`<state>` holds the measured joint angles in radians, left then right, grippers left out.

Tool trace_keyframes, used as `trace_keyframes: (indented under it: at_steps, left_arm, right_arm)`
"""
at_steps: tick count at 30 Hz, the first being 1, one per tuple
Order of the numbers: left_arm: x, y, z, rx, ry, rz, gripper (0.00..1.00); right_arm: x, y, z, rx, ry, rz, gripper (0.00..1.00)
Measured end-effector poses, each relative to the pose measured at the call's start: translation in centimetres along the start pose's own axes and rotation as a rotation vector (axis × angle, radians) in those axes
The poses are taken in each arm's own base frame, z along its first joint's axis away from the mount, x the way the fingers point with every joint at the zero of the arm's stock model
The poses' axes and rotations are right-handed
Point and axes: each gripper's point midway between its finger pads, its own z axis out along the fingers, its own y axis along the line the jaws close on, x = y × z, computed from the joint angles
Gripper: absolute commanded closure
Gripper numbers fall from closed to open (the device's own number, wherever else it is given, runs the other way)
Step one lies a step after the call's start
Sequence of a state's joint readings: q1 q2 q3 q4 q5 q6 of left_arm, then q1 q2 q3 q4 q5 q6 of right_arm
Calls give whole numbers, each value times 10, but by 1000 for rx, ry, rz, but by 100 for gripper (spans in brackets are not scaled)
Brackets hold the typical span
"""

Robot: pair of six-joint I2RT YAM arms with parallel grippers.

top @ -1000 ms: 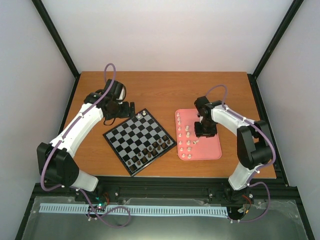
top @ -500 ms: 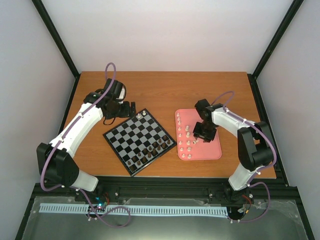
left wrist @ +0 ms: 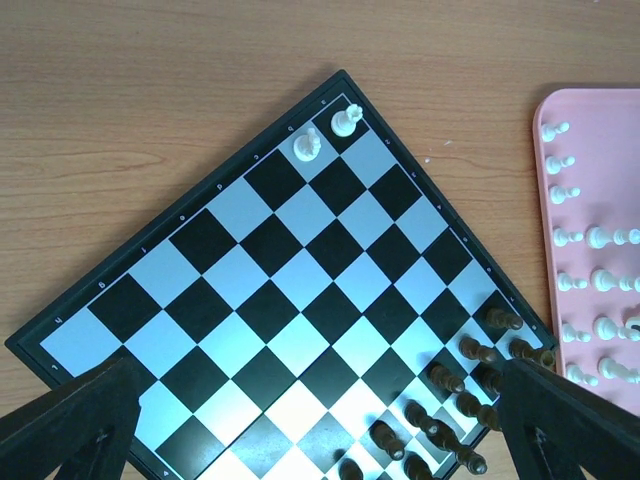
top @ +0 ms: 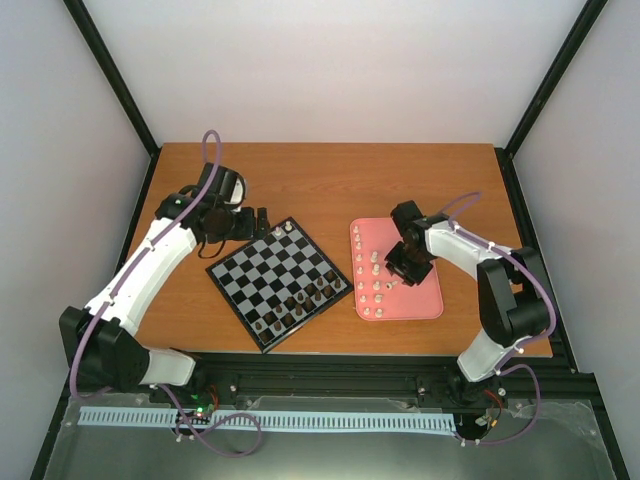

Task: Set up the chess pieces on the board
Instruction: Pick up the chess piece from the storage box.

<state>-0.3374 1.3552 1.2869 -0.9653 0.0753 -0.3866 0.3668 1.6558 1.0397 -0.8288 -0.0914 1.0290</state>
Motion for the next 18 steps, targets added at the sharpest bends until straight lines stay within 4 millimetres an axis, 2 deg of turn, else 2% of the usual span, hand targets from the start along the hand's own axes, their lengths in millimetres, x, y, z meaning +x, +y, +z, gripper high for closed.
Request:
trace_keyframes:
  at_steps: [8,15,18]
  left_arm:
    - [2,1,-4,3,-8,1,0]
    - [6,2,0,-2,4,0,0]
    - [6,2,0,-2,5,1,0]
  right_arm:
    - [5,-2,14,4,36,29,66]
    - [6,-3,22,21,51,32,77]
    - [7,-2,23,16,55,33,78]
